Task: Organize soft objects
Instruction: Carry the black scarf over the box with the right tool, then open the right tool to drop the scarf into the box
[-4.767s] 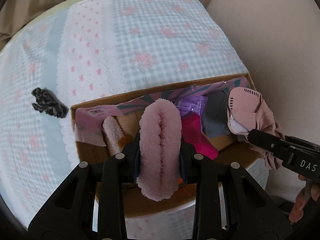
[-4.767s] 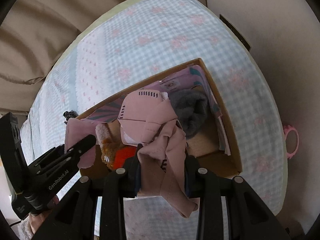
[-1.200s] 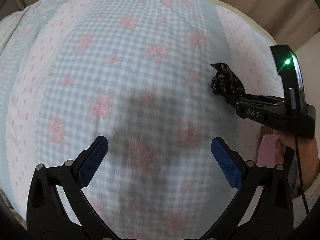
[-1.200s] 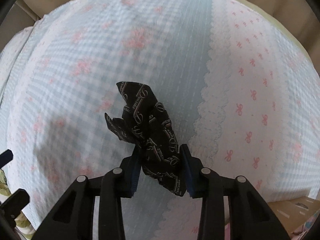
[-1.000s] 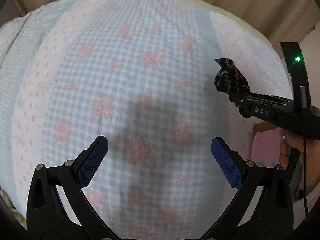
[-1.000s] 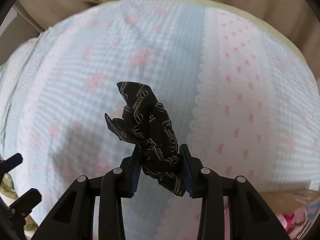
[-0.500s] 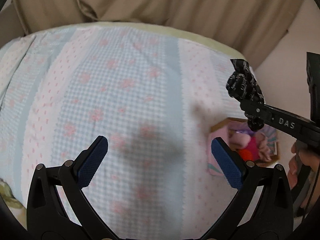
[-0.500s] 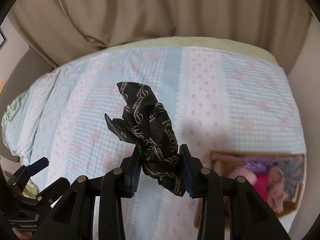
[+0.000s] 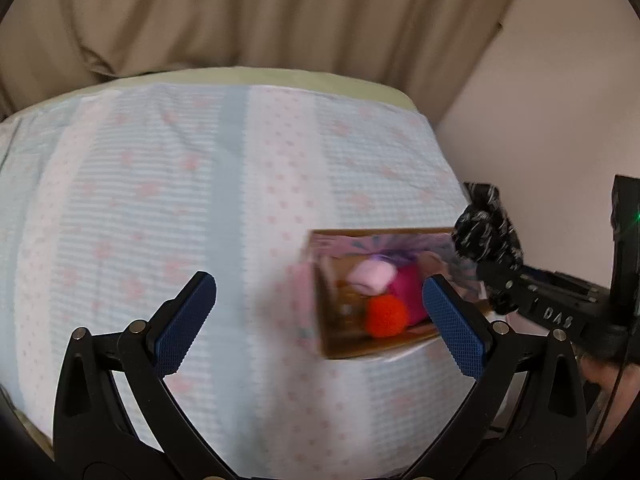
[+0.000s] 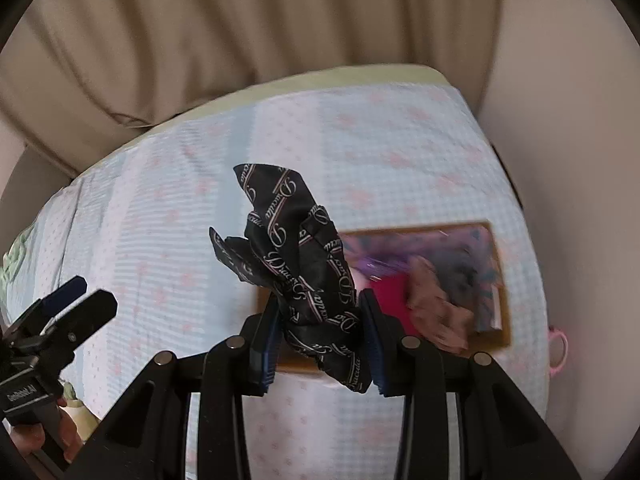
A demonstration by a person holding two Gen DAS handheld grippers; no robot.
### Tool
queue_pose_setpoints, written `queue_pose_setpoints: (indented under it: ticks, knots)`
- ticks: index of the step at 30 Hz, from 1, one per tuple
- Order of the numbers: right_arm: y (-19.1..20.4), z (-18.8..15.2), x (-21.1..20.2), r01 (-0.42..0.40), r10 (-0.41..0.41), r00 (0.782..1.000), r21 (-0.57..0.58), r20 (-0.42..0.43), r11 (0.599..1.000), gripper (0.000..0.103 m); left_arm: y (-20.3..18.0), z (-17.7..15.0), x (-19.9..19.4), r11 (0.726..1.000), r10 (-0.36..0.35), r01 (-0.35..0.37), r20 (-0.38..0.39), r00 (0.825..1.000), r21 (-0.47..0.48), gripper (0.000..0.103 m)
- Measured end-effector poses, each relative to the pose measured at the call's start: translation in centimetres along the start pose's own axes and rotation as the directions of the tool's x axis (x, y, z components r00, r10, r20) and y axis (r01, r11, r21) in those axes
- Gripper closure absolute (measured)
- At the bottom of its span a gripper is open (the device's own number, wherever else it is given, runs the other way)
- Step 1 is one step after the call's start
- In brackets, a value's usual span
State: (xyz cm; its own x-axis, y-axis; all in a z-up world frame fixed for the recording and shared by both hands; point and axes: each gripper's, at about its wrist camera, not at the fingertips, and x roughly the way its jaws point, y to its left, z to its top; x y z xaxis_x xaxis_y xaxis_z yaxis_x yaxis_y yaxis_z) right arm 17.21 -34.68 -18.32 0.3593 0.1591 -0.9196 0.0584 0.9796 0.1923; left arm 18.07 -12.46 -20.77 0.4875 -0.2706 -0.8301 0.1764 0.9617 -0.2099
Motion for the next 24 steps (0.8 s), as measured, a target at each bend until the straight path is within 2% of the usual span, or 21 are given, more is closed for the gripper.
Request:
queue_pose_setpoints:
  ticks: [4, 8, 15, 20, 22, 23, 24]
  knots:
    - [-3.9, -0.7, 1.3, 0.011, -0.009, 0.999, 0.051, -0.053, 0.999, 0.069, -4.2, -0.6, 2.8, 1.0, -0.018, 0.019, -0.049, 0.999, 0.025, 0.0]
    - [-6.6, -1.5, 3.3, 0.007, 0.004, 0.994, 0.104, -0.108, 0.995, 0.069, -6.4, -1.5, 5.9, 0.998, -0.01, 0.016, -0.106, 0.994, 0.056, 0.0]
    - [-9.9, -1.9, 6.4, -0.024, 0.053, 0.986, 0.179, -0.16, 0.984, 0.069, -8.4, -2.6, 10.4, 0.995, 0.023, -0.005, -0.175, 0.984, 0.102, 0.0]
    - [-10.7, -1.4, 8.1, -0.051, 0.089, 0.98, 0.208, -0.181, 0.977, 0.068, -8.7, -2.6, 11.2, 0.991, 0.041, -0.016, -0.194, 0.98, 0.13, 0.0]
    - [-10.9, -1.2, 8.5, -0.064, 0.108, 0.976, 0.222, -0.19, 0.973, 0.056, -8.7, -2.5, 10.9, 0.99, 0.048, -0.021, -0.189, 0.981, 0.143, 0.0]
    - [-10.9, -1.1, 8.7, -0.062, 0.109, 0.974, 0.231, -0.196, 0.971, 0.043, -8.6, -2.4, 10.7, 0.989, 0.05, -0.022, -0.186, 0.981, 0.149, 0.0]
    - [-11.0, -1.0, 8.7, -0.053, 0.102, 0.974, 0.239, -0.2, 0.97, 0.022, -8.5, -2.3, 10.6, 0.988, 0.05, -0.021, -0.186, 0.981, 0.152, 0.0]
